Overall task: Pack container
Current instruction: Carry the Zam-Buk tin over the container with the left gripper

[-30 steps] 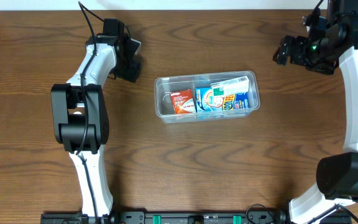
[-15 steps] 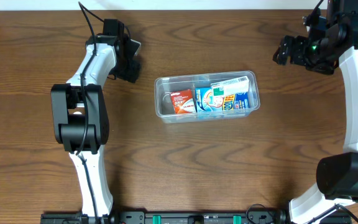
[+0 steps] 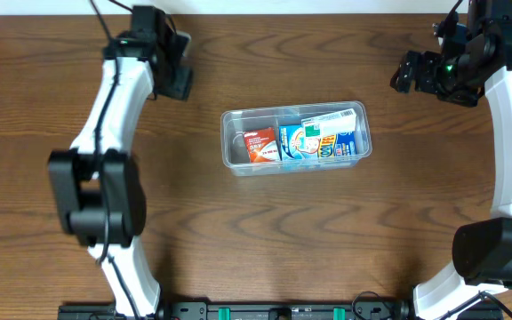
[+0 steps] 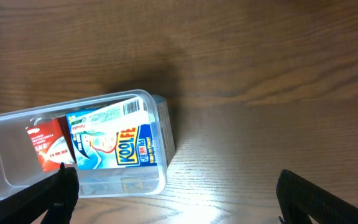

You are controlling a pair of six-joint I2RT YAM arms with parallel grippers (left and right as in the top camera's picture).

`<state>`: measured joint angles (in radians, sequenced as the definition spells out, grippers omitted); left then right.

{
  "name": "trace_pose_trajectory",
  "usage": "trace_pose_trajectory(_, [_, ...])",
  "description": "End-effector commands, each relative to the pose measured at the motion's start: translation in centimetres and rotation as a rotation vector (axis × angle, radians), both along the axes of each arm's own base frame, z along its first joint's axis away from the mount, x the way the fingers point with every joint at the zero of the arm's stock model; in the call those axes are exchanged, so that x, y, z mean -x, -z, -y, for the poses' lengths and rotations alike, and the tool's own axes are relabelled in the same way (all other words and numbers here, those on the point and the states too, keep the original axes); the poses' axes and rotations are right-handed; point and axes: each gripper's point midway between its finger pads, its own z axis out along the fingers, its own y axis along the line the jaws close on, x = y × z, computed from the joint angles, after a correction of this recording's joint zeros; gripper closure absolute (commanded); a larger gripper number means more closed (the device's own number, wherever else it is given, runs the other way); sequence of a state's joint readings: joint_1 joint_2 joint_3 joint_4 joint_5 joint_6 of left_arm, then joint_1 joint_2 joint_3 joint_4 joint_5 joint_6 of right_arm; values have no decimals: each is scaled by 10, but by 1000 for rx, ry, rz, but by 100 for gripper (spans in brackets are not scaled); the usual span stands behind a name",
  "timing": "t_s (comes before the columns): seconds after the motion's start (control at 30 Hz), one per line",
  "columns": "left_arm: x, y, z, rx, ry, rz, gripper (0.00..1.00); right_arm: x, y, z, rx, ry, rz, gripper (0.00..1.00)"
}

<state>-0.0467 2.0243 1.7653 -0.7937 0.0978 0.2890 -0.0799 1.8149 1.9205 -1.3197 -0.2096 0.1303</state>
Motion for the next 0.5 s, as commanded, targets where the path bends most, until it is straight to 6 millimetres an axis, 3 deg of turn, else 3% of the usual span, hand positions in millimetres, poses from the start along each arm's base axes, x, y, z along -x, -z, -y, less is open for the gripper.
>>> trace_pose_trajectory(0.0, [8, -47, 0, 48, -93, 75, 37, -1, -5, -4, -8, 4, 11, 1])
trace_pose_trajectory(0.2, [42, -99, 26, 100, -111, 114, 38, -1, -5, -4, -8, 3, 11, 1])
trace_pose_trajectory(0.47, [91, -127, 93, 137, 7, 97, 38, -1, -5, -4, -8, 4, 11, 1])
